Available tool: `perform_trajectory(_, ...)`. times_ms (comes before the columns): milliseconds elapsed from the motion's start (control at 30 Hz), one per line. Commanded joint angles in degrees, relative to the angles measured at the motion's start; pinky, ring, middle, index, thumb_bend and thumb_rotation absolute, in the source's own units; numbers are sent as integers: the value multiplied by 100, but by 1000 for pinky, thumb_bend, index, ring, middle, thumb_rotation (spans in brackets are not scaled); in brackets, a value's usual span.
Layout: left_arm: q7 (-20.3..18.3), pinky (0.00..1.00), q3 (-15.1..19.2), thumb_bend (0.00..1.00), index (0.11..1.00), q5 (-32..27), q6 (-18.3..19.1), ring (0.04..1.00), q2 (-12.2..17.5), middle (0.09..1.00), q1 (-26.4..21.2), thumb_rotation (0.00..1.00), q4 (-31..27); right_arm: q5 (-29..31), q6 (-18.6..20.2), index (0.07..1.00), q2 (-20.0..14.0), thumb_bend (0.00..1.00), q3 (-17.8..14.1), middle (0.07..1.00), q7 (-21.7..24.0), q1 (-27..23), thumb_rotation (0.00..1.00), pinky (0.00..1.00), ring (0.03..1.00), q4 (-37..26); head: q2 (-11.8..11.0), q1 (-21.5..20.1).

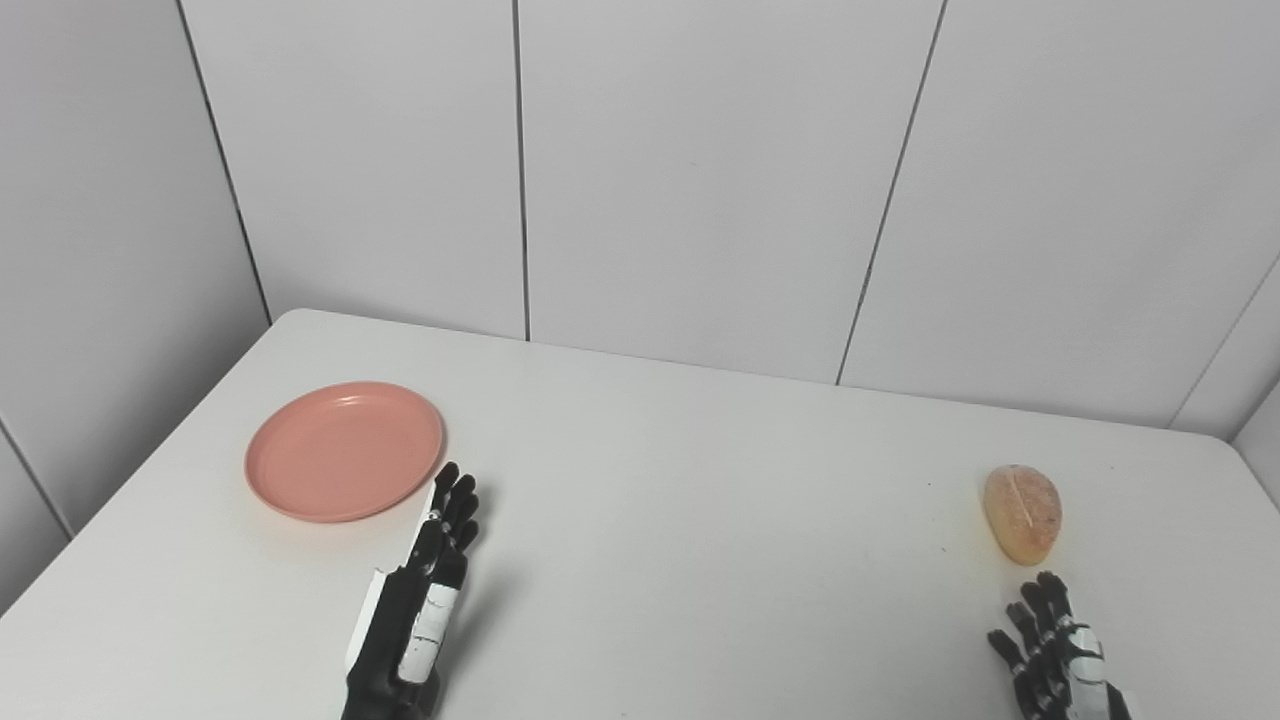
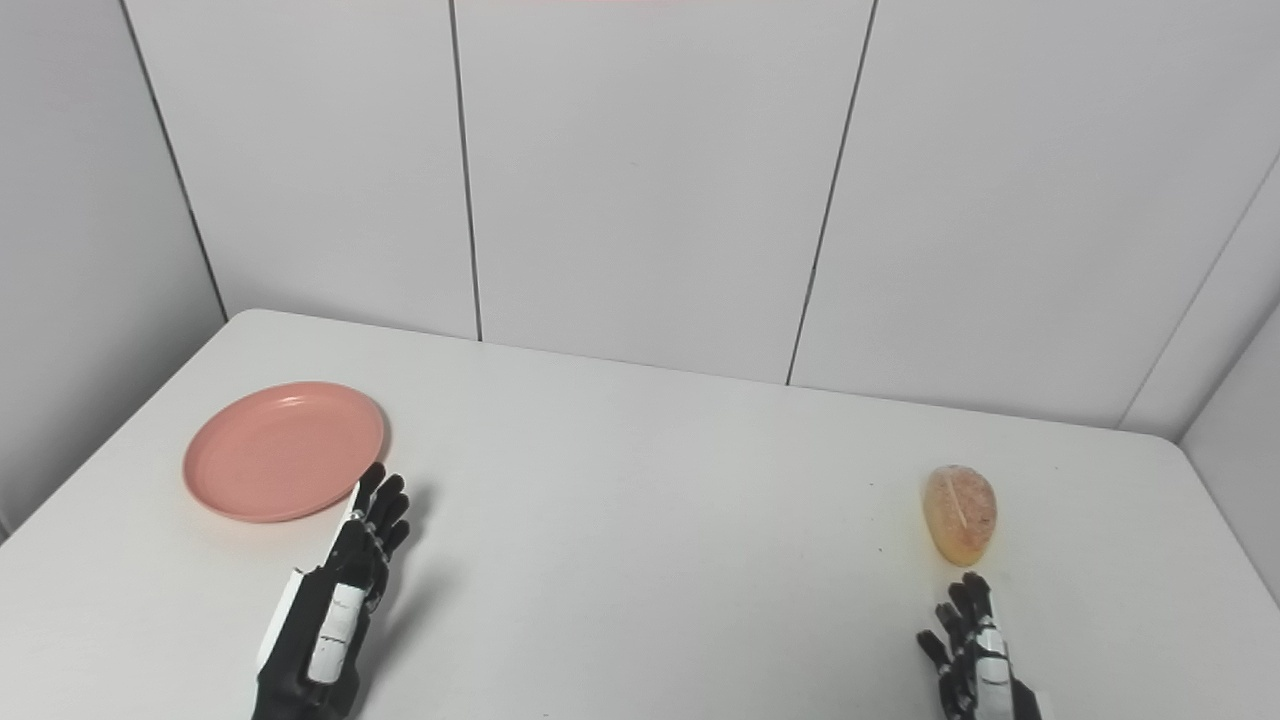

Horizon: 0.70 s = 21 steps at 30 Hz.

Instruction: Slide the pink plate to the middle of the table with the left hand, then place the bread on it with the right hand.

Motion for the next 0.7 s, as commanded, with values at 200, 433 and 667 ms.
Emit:
perform_trajectory(200, -30, 1000, -140, 812, 1000, -32, -43, 1000, -177, 1000, 78, 896, 880, 4, 97, 1000, -14, 751, 21, 1000, 37, 89, 1000, 1000, 1000, 285, 27, -5)
perform_trajectory(433, -21, 1000, -130, 805, 1000, -28, -184, 1000, -172, 1000, 89, 897, 898, 25, 134, 1000, -4, 749, 34, 1000, 58, 88, 1000, 1000, 1000, 265, 67, -24)
perform_trajectory(667, 74, 1000, -57, 765, 1000, -89, -566, 964, -281, 970, 30, 870, 829, 78, 172, 1000, -21, 718, 73, 1000, 141, 158, 1000, 1000, 995, 190, 145, -64)
